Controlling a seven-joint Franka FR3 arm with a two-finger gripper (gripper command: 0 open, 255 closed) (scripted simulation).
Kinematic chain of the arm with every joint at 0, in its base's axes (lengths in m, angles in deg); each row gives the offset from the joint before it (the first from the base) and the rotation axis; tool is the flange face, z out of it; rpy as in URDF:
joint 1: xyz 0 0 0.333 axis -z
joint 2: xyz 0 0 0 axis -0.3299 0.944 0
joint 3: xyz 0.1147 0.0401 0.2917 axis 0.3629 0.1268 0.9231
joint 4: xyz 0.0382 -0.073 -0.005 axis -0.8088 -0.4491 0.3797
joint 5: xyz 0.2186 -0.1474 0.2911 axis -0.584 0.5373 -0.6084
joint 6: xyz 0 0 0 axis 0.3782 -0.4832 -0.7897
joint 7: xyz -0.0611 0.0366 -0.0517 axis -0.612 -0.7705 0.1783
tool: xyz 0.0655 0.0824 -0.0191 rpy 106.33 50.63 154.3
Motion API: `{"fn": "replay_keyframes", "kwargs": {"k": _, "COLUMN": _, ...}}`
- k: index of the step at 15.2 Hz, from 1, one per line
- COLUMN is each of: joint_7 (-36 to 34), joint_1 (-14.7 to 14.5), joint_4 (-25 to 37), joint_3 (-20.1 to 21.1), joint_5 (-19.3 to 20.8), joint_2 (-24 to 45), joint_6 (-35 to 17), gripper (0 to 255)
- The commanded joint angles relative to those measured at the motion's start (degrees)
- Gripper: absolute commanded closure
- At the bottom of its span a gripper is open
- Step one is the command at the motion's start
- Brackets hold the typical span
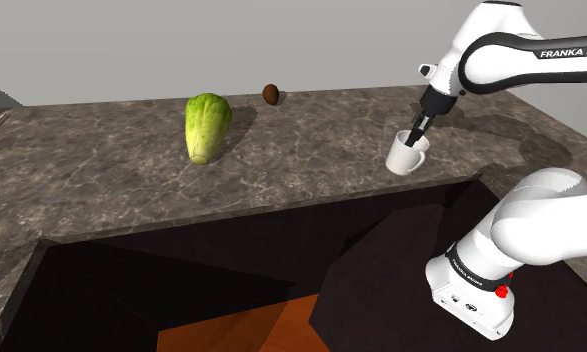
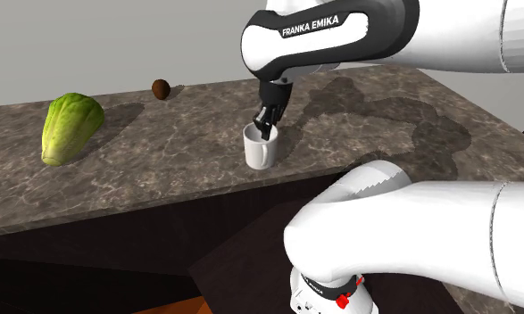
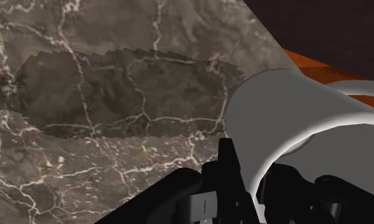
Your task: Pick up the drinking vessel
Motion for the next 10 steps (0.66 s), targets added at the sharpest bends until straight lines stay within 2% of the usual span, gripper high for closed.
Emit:
{"fn": "replay_keyframes", "kwargs": {"k": 1, "joint_7": -0.09, "joint_1": -0.06, "joint_4": 1.31, "joint_3": 0.32, "joint_5": -0.22, "joint_2": -0.56, "joint_6": 1.87, "gripper": 255}}
{"fn": "replay_keyframes", "kwargs": {"k": 8, "joint_7": -0.49, "joint_1": -0.45, "joint_4": 6.12, "joint_3": 1.39, "joint_5": -1.05, "joint_2": -1.60, "joint_6": 7.69, "gripper": 255}}
{"fn": "replay_keyframes", "kwargs": {"k": 10, "joint_7": -0.50, "joint_1": -0.46, "joint_4": 6.23, "joint_3": 1.41, "joint_5": -1.07, "joint_2": -1.62, "joint_6": 7.81, "gripper": 255}}
